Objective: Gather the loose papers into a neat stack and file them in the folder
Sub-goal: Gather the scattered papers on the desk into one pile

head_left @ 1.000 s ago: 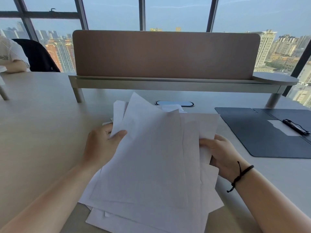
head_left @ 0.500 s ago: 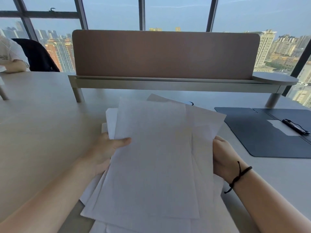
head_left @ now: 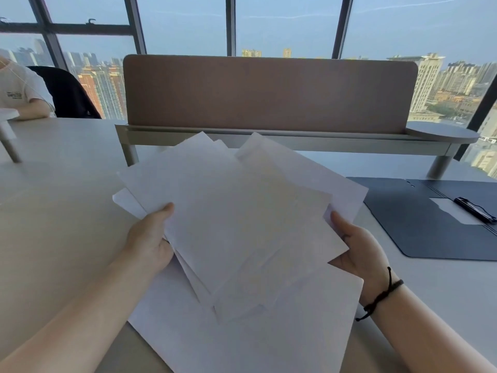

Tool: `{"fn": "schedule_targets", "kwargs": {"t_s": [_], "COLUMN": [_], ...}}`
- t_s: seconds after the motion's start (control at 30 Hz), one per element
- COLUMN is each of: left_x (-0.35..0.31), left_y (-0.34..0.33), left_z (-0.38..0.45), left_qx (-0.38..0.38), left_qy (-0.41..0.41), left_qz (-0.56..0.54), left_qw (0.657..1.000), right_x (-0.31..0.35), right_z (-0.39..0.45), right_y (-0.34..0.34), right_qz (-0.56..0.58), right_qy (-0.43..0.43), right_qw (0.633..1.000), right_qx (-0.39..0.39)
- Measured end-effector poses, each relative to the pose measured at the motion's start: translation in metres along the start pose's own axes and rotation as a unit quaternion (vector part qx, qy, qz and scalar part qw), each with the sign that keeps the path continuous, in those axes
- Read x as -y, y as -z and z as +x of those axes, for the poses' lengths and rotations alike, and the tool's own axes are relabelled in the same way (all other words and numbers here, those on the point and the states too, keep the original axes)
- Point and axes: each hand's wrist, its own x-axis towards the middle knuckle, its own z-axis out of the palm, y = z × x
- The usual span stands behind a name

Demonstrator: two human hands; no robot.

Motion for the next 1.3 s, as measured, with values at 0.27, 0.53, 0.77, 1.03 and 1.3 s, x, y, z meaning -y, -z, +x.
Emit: {"fn": "schedule_targets", "kwargs": {"t_s": [0.27, 0.53, 0.77, 1.03, 1.3], "left_x": [0.007, 0.008, 0.022, 0.009, 0.004], "left_y": [-0.011, -0.020, -0.019, 0.006, 0.008], "left_z": [-0.018, -0.028, -0.018, 0.014, 0.016], "left_qx": [0.040, 0.092, 0.010, -0.018, 0.012], "left_qy": [0.027, 0.042, 0.022, -0.019, -0.050], "left_qz": [-0.045, 0.044, 0.068, -0.002, -0.018], "left_qw": [0.998, 0.994, 0.997, 1.000, 0.998], "right_x": [-0.011, -0.023, -0.024, -0.024, -0.026], "right_z": [-0.012, -0.008, -0.024, -0.020, -0.032], "right_y": [-0.020, -0.008, -0.019, -0.008, -0.020], "right_qz": [0.006, 0.007, -0.065, -0.358, -0.687], "right_qy": [-0.022, -0.067, -0.109, -0.130, -0.001], "right_qw": [0.992, 0.992, 0.978, 0.895, 0.704], "right_qx": [0.124, 0.105, 0.166, 0.232, 0.177]}}
